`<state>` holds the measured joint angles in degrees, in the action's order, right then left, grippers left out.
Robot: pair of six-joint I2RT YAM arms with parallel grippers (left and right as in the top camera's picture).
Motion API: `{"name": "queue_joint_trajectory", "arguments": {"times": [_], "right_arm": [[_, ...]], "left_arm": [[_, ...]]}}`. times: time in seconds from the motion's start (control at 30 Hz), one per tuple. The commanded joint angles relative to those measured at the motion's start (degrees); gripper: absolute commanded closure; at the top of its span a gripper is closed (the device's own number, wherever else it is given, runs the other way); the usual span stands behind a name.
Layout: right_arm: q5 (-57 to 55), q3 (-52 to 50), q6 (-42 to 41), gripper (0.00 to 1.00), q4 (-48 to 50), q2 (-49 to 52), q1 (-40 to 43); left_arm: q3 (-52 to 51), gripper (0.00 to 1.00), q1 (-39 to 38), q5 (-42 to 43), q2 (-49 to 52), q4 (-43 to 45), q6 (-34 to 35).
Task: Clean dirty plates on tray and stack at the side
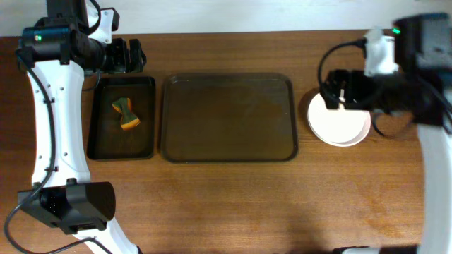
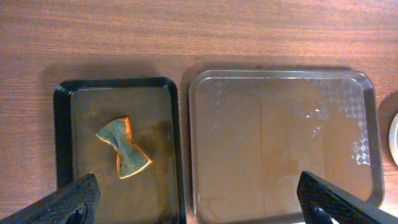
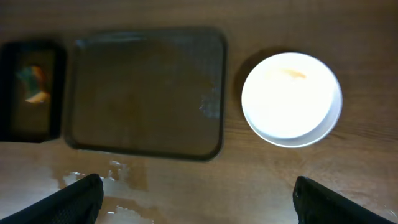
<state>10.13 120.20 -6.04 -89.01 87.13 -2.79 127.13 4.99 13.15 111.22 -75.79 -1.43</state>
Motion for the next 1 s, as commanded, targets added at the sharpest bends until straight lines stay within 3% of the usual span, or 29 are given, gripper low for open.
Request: {"name": "queue_joint_trajectory", "arguments": {"times": [0.0, 0.17, 0.27, 0.47, 0.63, 0.97], "right_arm": [[5.81, 1.86, -0.37, 0.02, -0.79, -8.37, -0.20], [6.08, 1.86, 0.02, 0.02, -2.12, -13.46, -0.20], [4.68, 1.86, 5.05, 0.02, -3.17, -14.51, -0.20], [1.16, -1.07, 11.65, 0.02, 5.51, -17.40, -0.20], [-0.35, -18.40, 11.82, 0.02, 22.03, -29.90, -0.20], [-0.26, -81.50, 11.80, 0.02, 65.75, -69.22, 1.29]], "left_arm": [[0.44, 0.00, 0.04, 0.81, 0.02, -0.02, 0.76], [0.44, 0.00, 0.04, 0.81, 0.02, -0.02, 0.76], [0.44, 0.00, 0.04, 0.81, 0.02, -0.02, 0.76], [0.44, 0.00, 0.04, 0.81, 0.02, -0.02, 0.76], [0.44, 0.00, 0.04, 0.81, 0.02, -0.02, 0.76], [0.44, 0.00, 0.04, 0.81, 0.02, -0.02, 0.76]]}}
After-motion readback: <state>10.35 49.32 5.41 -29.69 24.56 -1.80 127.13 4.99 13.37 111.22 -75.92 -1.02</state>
